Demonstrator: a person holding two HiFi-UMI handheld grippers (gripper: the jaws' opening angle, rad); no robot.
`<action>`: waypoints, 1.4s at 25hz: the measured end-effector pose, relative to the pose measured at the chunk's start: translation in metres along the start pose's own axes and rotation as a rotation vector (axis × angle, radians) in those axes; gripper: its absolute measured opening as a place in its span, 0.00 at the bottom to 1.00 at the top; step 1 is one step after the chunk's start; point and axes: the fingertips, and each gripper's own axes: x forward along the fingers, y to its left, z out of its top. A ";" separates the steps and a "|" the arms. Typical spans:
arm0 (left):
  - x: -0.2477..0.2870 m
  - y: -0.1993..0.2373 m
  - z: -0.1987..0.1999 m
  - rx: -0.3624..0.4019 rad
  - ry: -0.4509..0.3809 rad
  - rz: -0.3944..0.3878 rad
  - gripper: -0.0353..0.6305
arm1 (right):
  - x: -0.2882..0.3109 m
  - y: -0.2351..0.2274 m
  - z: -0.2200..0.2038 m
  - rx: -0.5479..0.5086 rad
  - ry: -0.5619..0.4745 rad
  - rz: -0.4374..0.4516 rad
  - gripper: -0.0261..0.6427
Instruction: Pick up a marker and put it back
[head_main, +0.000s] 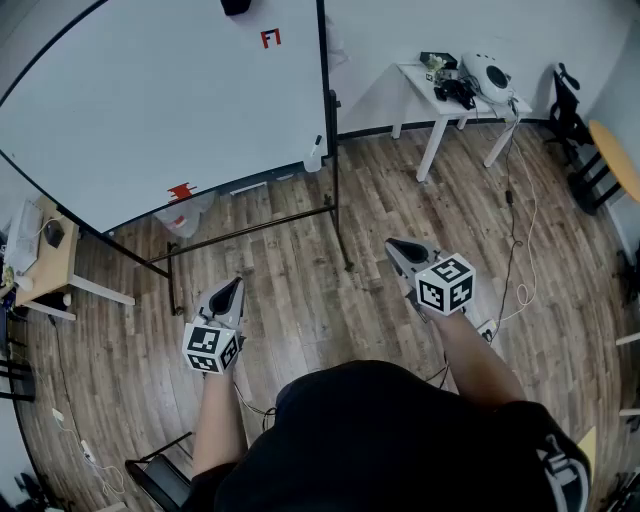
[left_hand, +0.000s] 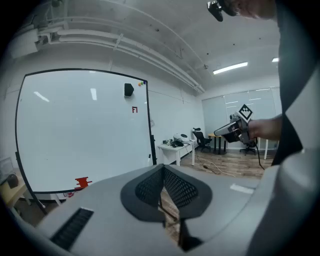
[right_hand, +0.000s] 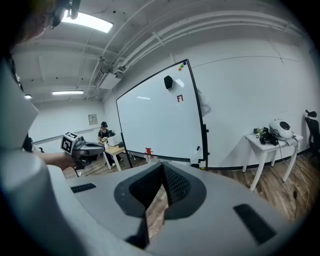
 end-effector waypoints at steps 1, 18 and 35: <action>0.002 0.000 0.003 0.003 -0.007 0.000 0.07 | -0.001 -0.002 -0.002 0.000 0.005 -0.004 0.03; 0.047 0.011 0.025 0.008 -0.040 -0.028 0.07 | 0.042 -0.043 0.004 0.023 0.020 -0.035 0.04; 0.174 0.114 0.033 0.024 -0.032 -0.119 0.07 | 0.180 -0.108 0.022 0.071 0.073 -0.092 0.03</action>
